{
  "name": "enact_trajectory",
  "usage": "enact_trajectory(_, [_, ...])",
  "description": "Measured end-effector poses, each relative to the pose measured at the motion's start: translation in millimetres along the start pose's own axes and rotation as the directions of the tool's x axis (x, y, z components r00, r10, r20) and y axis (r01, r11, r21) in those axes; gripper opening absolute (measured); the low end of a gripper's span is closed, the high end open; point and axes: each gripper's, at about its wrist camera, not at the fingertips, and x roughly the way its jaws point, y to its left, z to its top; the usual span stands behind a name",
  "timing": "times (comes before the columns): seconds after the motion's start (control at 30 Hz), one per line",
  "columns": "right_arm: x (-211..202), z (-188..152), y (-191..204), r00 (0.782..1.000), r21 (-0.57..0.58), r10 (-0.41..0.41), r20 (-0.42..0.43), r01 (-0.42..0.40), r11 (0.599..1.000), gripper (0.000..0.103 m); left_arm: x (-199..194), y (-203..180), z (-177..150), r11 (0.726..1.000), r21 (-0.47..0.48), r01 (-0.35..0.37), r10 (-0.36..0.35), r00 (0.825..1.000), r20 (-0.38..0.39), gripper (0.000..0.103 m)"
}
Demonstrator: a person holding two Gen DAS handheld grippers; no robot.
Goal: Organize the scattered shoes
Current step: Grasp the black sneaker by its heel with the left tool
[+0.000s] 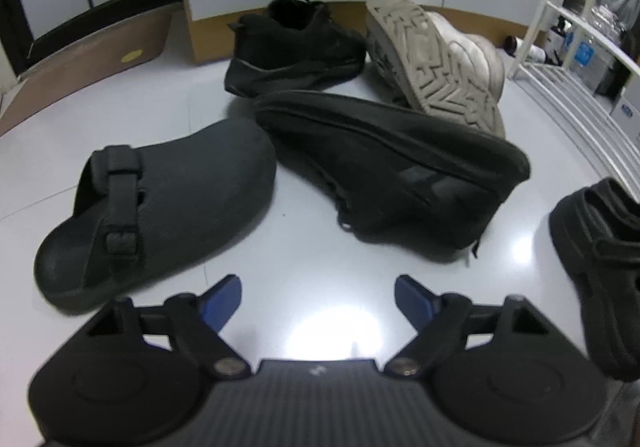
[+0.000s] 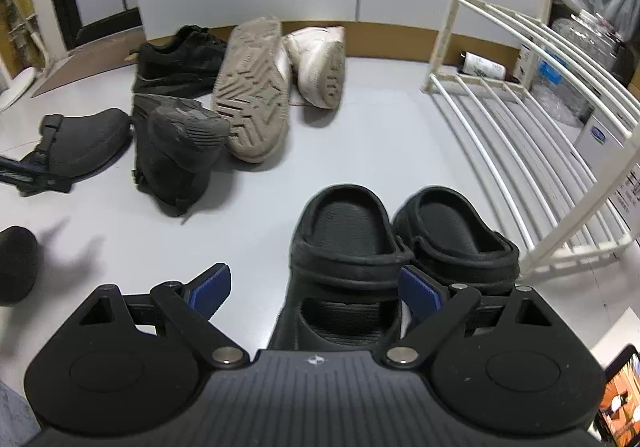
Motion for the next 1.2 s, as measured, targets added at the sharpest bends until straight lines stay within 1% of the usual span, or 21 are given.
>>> enact_trajectory(0.07, [-1,0,3,1.000,-0.002,0.022,0.002,-0.021,1.000,0.094,9,0,3,1.000,0.016,0.009,-0.009,1.000,-0.009,0.079])
enact_trajectory(0.1, [-2,-1,4,0.999,-0.004,0.032,0.004,-0.032,0.999,0.094,15,-1,4,1.000,0.023,0.010,-0.010,1.000,-0.015,0.072])
enact_trajectory(0.27, [-3,-2,10,0.999,-0.017,0.042,0.005,-0.042,0.999,0.094,42,-7,7,0.999,0.034,0.035,-0.034,0.999,-0.027,0.066])
enact_trajectory(0.5, [0,-3,13,0.998,0.005,0.063,-0.016,-0.063,0.998,0.094,61,-21,15,0.992,0.079,0.099,-0.102,0.994,0.032,0.067])
enact_trajectory(0.6, [1,-2,15,0.997,0.005,0.070,-0.018,-0.070,0.998,0.094,77,-26,18,0.989,0.110,0.102,-0.106,0.994,0.036,0.066])
enact_trajectory(0.7, [2,-3,16,0.997,0.002,0.079,-0.026,-0.079,0.997,0.094,87,-26,22,0.990,0.105,0.095,-0.102,0.993,0.060,0.065])
enact_trajectory(0.73, [3,-3,17,0.996,0.000,0.083,-0.032,-0.083,0.997,0.094,89,-25,23,0.990,0.102,0.102,-0.109,0.992,0.064,0.064])
enact_trajectory(0.77, [3,-4,17,0.996,-0.001,0.085,-0.036,-0.085,0.996,0.094,91,-25,24,0.988,0.101,0.117,-0.124,0.990,0.066,0.059])
enact_trajectory(0.8, [4,-5,17,0.995,0.001,0.089,-0.043,-0.089,0.996,0.094,92,-26,24,0.985,0.105,0.138,-0.146,0.987,0.070,0.052])
enact_trajectory(0.87, [4,-6,18,0.994,0.010,0.100,-0.053,-0.100,0.995,0.094,90,-25,24,0.980,0.112,0.164,-0.174,0.981,0.082,0.043])
enact_trajectory(0.97, [4,-6,19,0.993,0.009,0.104,-0.052,-0.103,0.995,0.094,81,-21,24,0.981,0.087,0.175,-0.185,0.976,0.118,0.042])
enact_trajectory(1.03, [4,-6,19,0.993,0.015,0.107,-0.054,-0.106,0.994,0.094,71,-14,24,0.983,0.064,0.173,-0.181,0.970,0.161,0.041])
enact_trajectory(1.13, [4,-7,20,0.992,0.015,0.114,-0.057,-0.114,0.993,0.094,62,-10,28,0.984,0.074,0.162,-0.174,0.966,0.190,0.039])
enact_trajectory(1.2, [4,-8,21,0.991,0.005,0.116,-0.060,-0.116,0.993,0.094,56,-8,31,0.985,0.069,0.157,-0.168,0.961,0.220,0.036])
